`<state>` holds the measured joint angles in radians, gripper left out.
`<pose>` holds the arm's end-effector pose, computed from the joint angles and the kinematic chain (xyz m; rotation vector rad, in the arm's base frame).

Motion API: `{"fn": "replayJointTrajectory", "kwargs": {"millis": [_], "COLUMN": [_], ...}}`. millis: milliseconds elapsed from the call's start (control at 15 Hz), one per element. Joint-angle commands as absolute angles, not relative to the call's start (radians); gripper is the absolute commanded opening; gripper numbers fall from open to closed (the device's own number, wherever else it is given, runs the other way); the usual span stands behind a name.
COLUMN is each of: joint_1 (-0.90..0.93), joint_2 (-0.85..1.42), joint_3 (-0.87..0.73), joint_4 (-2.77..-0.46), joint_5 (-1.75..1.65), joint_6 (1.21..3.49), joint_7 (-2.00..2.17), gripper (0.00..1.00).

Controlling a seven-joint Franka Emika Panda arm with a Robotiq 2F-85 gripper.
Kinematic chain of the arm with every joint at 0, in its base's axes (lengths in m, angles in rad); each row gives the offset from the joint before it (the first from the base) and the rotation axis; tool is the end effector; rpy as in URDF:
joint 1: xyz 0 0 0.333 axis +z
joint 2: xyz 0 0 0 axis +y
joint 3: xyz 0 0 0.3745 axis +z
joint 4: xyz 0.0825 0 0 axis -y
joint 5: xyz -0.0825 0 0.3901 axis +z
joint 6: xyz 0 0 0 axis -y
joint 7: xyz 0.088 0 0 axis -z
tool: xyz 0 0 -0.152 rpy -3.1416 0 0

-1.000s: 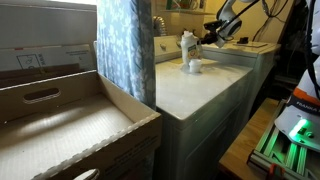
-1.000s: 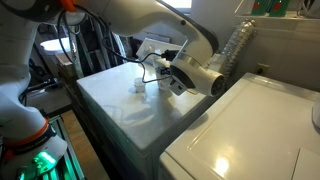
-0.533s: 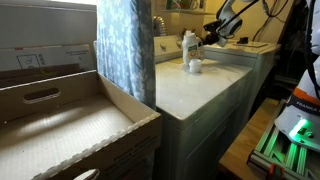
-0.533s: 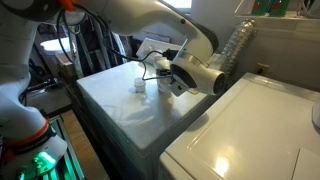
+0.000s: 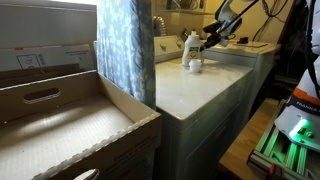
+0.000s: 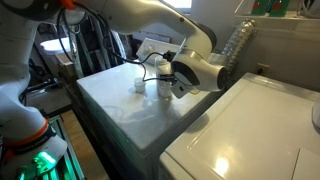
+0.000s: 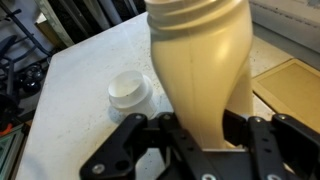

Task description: Pour some of contents of the container into the cap

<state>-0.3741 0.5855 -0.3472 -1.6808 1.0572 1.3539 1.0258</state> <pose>0.5729 -0.2689 0.3055 -1.1307 1.8539 1.1051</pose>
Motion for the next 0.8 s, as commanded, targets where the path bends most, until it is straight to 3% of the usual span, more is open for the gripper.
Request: {"fn": "replayJointTrajectory", "kwargs": {"millis": [0,400,733], "joint_1": [-0.362,-0.346,-0.31], "joint_2": [0.573,0.549,0.506], "joint_3": [-0.349,-0.353,-0.365], "joint_4": [-1.675,-1.658,-1.638], "joint_5": [1.015,0.899,0.67], "joint_6": [1.384,1.376,1.388], "joint_7": [1.052,1.056,1.098], "gripper": [0.56,1.0,1.0]}}
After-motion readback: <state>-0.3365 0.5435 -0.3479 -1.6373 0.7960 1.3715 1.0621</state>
